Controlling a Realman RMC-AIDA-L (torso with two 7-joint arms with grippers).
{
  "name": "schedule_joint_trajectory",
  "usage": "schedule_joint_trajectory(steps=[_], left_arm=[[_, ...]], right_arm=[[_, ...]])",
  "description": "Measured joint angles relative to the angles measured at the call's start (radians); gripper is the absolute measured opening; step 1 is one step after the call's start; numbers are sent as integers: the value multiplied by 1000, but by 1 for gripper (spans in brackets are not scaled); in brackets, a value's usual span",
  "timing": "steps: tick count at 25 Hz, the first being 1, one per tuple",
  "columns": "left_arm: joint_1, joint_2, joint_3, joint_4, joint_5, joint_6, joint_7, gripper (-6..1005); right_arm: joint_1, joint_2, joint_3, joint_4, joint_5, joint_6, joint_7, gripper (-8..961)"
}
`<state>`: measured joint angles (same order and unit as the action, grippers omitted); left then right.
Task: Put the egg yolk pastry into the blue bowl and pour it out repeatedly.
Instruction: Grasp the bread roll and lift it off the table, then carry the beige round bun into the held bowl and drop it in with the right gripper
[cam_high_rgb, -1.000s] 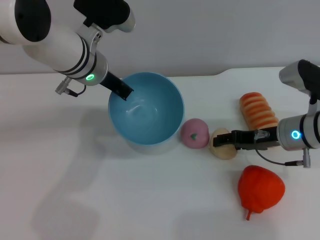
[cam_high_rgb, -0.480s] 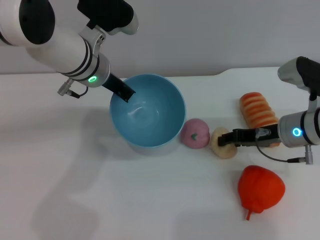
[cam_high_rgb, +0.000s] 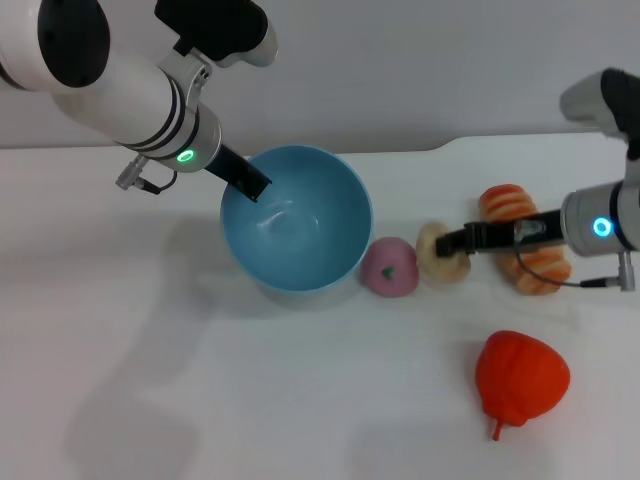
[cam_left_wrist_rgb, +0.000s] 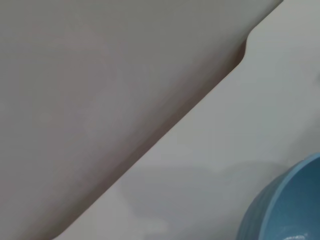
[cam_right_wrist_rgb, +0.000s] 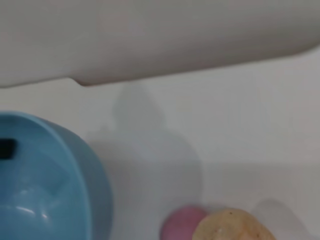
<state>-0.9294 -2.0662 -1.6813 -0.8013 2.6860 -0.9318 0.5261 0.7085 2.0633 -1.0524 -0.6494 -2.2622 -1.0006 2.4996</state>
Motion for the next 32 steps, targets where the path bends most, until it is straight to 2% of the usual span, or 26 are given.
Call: schedule_joint_trajectory(steps=[8,11,15,21,26,32], left_arm=[[0,2,-4,2,0,7,0,0],[-1,3,-2,2,0,7,0,0],[-10,3,-1,7,0,7,0,0],[-14,2,0,11,0,-1,2,1],[-12,0,8,11,-14,-1,4,1],[-11,4,50,11,-38,2,1,1]], right_arm=[[1,0,-1,-173,17,-107,-1,225],[6,0,-2,-258,67,-160,-7,213],[33,1,-24,-302,140,-192,-53,196],[104,0,-42,-248,155,-186,-65,128],[163,7,-69,-122,213,-155,-107,88],[183,7,-78,-28,313,-118,-200,51]])
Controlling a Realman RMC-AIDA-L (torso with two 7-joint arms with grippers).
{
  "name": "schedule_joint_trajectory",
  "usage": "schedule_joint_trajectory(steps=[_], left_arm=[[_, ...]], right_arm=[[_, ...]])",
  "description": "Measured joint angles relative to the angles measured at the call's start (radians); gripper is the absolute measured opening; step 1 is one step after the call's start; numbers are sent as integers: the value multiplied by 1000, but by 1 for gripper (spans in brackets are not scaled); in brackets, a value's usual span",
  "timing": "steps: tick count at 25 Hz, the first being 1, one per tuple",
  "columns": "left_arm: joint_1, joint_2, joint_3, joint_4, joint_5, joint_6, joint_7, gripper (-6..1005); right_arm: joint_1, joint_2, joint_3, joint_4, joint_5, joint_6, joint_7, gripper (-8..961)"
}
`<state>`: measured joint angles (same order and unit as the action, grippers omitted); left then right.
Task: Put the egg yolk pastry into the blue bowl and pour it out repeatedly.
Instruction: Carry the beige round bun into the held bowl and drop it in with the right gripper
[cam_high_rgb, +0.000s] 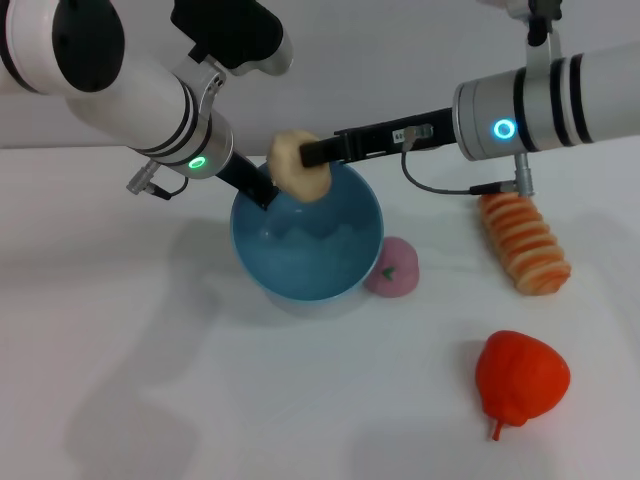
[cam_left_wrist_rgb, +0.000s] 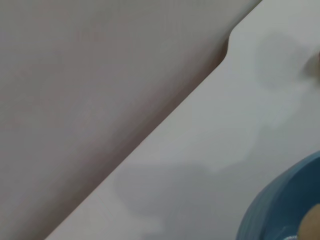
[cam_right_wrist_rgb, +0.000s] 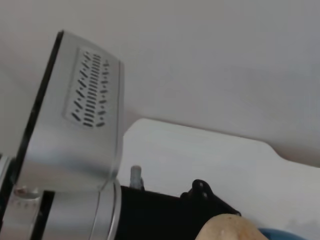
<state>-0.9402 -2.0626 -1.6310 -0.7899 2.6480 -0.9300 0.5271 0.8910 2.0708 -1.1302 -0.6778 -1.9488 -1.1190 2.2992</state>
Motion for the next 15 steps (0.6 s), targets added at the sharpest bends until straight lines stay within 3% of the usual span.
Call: schedule_joint_trajectory(steps=[15], left_arm=[[1,-2,1,0,0,8,3,0]], right_arm=[[-5,0,0,56,16,27,-10,29]])
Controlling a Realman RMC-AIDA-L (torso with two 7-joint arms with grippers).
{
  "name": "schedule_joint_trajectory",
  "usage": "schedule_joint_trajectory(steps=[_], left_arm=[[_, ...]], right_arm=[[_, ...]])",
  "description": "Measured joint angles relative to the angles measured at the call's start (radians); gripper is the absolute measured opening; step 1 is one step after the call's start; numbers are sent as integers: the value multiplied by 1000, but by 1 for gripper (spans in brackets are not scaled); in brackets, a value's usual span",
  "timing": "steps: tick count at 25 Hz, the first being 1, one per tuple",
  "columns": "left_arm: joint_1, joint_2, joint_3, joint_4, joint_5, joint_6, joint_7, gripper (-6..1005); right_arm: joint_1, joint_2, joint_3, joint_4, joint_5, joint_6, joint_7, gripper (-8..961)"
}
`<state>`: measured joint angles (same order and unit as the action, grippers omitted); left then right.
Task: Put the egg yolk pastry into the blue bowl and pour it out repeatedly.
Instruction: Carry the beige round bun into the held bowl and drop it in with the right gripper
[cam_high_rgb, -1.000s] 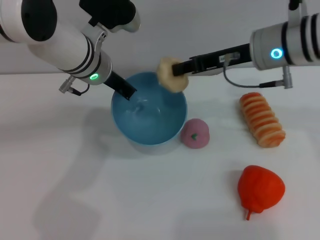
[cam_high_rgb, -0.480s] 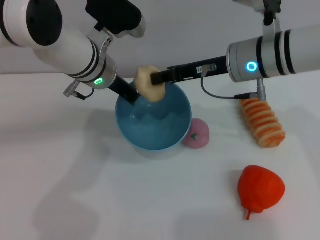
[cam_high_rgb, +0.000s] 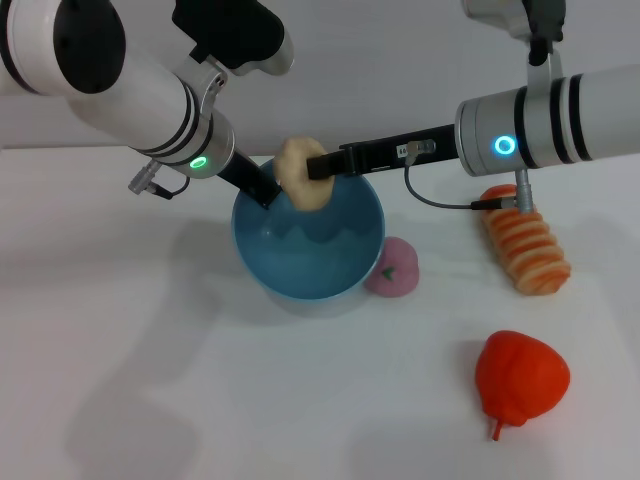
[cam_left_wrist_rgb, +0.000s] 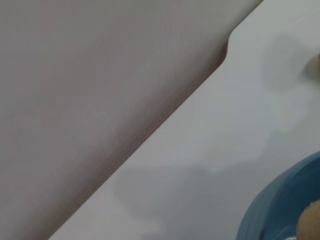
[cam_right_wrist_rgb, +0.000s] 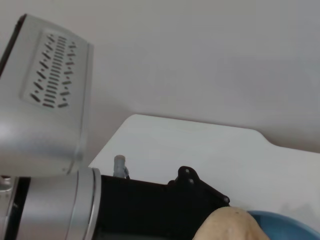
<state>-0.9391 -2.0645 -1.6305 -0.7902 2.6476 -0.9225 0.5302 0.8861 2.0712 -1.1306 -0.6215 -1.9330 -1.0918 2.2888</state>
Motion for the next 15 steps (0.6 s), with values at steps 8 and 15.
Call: schedule_joint_trajectory(steps=[8,15], left_arm=[[1,0,0,0,0,6,-1,-1],[4,0,-1,-1,0,7,-3,0]], right_arm=[[4,1,-15,20,0,31,-46,90],[-11,1,-5,14,0,46,-49,349]])
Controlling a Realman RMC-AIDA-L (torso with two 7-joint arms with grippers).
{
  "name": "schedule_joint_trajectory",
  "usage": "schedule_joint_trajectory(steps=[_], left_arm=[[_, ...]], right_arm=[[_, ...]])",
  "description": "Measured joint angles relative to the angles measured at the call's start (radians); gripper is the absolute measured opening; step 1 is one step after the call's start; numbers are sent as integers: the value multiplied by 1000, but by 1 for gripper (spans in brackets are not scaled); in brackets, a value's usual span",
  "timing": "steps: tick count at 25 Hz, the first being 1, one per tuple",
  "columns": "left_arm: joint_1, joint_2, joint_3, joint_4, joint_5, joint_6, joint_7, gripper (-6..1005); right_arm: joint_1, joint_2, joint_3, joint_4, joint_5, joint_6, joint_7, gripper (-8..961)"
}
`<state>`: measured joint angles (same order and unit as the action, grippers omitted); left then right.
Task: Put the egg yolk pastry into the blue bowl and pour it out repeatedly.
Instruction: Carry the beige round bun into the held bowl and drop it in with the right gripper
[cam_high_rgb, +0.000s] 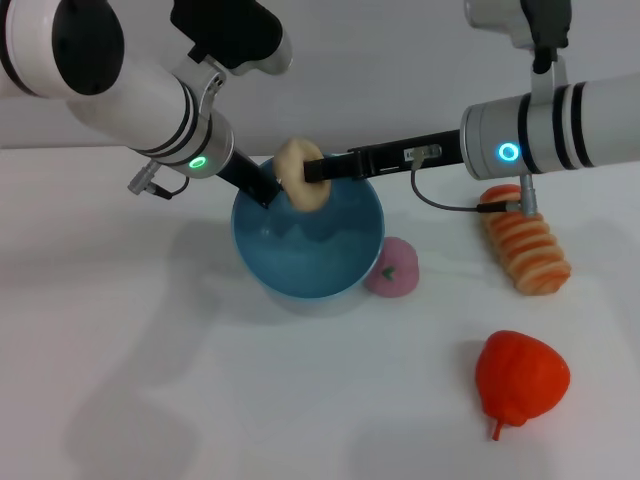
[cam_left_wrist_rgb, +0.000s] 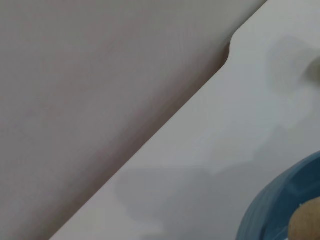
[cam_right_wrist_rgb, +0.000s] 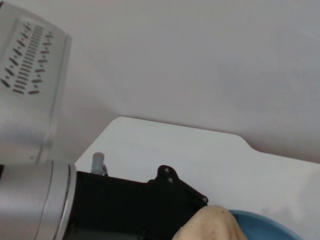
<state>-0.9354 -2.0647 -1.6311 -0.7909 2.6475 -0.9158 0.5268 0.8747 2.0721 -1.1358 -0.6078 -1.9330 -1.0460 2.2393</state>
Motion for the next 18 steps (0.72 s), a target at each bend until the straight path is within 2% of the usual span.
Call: schedule_joint_trajectory(steps=[3,10,14,18], left_arm=[[0,1,-5,1,0,0,-1,0],[-4,1,-5,1,0,-2,-1,-1],[-4,3,-7,1,0,-1,-1,-1],[-5,4,-8,1,5,0,0,-1]], right_arm=[[-3,-1,0,-3,0,2,-2,467],[3,-1,-7,-4,0,-2,-12,482],[2,-3,-1,-9,0,-57,22,491],[-48,-7,9,-59,0,-97,81,490]])
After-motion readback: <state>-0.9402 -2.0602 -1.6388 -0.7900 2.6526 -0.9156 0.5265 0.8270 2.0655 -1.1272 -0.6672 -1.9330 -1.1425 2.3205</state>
